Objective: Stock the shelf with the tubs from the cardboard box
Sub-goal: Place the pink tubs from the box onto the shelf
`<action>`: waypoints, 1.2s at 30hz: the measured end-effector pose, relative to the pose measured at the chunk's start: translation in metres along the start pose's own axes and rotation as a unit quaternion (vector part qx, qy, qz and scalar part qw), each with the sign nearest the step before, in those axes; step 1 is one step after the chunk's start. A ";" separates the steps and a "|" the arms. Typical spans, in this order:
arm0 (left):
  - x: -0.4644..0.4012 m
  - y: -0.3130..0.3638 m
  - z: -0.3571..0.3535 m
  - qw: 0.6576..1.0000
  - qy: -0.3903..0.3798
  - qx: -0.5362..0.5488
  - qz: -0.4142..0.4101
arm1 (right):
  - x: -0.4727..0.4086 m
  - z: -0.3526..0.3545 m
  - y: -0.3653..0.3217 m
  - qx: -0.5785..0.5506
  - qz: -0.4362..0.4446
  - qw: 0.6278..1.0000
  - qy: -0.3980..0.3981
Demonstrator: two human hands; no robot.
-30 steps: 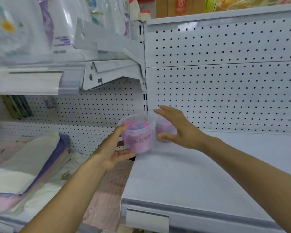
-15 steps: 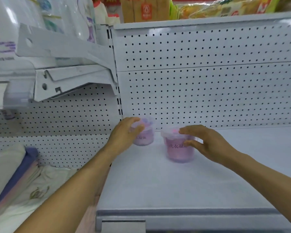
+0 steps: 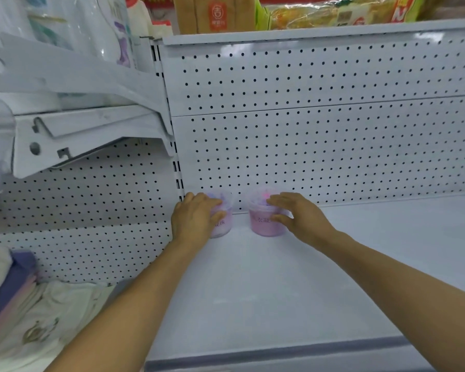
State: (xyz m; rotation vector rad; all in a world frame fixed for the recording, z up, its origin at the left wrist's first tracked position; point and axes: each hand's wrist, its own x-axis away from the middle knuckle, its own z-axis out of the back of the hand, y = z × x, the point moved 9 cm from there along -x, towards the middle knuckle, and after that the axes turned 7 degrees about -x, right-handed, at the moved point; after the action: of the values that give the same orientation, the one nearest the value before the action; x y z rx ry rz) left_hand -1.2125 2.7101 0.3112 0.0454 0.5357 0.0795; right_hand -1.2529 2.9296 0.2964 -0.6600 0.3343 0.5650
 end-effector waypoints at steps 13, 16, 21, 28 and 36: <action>0.052 0.059 0.022 0.996 0.012 0.006 -0.089 | 0.054 0.034 -0.022 0.138 0.049 0.986 0.074; 0.085 0.107 0.042 0.993 0.042 0.051 -0.102 | 0.106 0.076 -0.022 0.150 0.037 0.978 0.140; 0.148 0.213 0.063 0.979 0.040 0.147 -0.136 | 0.218 0.159 0.007 0.188 -0.024 0.963 0.194; 0.247 0.406 0.054 0.936 -0.031 0.243 -0.253 | 0.406 0.273 0.096 0.246 -0.144 0.937 0.204; 0.360 0.605 -0.013 0.869 -0.178 0.290 -0.359 | 0.636 0.354 0.226 0.183 -0.358 0.888 0.224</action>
State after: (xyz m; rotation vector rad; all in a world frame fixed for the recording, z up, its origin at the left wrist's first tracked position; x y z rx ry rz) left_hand -0.9488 3.3447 0.1558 0.4388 0.1608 -0.8142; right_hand -0.8366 3.5531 0.1578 -0.4887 0.5749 -0.3686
